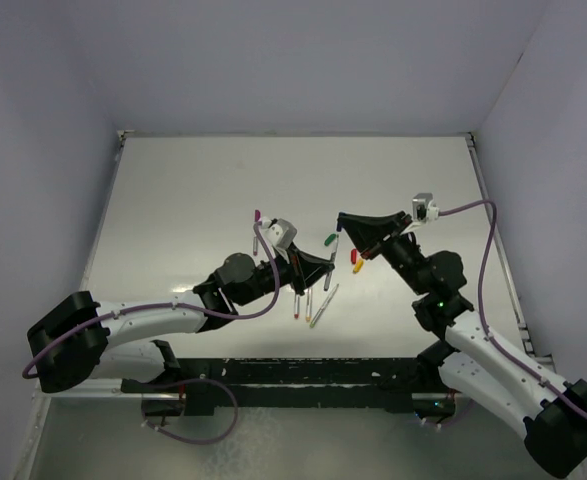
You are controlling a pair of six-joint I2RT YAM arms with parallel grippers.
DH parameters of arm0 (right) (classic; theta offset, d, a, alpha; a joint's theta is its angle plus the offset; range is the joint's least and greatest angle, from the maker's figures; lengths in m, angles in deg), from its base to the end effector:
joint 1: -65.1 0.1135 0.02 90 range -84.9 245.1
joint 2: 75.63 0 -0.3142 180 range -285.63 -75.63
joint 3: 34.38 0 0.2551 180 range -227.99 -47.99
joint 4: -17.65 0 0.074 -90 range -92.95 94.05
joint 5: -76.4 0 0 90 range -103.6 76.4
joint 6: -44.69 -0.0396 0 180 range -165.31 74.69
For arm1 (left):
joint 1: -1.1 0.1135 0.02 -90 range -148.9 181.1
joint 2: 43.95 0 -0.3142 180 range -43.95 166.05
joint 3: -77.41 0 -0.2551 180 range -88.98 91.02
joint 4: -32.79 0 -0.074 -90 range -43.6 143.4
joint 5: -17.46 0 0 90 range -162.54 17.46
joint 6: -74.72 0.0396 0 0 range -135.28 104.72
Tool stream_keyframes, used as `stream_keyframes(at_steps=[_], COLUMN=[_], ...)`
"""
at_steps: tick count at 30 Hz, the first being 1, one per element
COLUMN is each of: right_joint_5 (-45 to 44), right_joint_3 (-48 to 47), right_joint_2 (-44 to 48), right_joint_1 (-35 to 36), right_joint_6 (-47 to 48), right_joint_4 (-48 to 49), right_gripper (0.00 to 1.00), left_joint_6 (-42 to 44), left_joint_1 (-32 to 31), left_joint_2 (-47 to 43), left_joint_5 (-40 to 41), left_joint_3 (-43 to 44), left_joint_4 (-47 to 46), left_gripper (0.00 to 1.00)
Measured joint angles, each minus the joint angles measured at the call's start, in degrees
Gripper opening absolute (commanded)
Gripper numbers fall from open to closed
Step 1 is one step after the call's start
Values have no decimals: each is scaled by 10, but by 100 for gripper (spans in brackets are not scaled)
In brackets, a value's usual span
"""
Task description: Insert the pens into the pen caps
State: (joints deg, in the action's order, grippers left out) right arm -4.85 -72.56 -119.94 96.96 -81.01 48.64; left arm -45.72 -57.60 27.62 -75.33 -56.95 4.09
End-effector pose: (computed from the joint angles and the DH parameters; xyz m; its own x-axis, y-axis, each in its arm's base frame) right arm 0.1255 0.0851 0.3533 -0.0829 0.6275 -0.7742 -0.7272 0.4930 0.4775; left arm 0.1352 -0.2262 0.3055 -0.4235 -0.2774 -0.8623 0.7703 0.3906 -0.5040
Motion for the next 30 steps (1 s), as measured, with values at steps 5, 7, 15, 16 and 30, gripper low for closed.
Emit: stream_keyframes(at_steps=[5,7,15,16,30], right_joint_5=[0,1,5,5,16], right_joint_3=[6,7,7,7,30], right_joint_2=[2,2,2,2,2], right_joint_1=[0,0,0,0,0], right_joint_6=[-7,-9,-19,-21,-39], right_joint_4=[1,2,5,6,18], right_gripper=[0,0,0,0,0], left_joint_6=[0,0,0,0,0], left_joint_1=[0,0,0,0,0], left_joint_2=[0,0,0,0,0], left_joint_5=[4,5,9,10,14], left_joint_3=[0,0,0,0,0], left_joint_4=[-1,0,0,-1,0], left_gripper=[0,0,0,0,0])
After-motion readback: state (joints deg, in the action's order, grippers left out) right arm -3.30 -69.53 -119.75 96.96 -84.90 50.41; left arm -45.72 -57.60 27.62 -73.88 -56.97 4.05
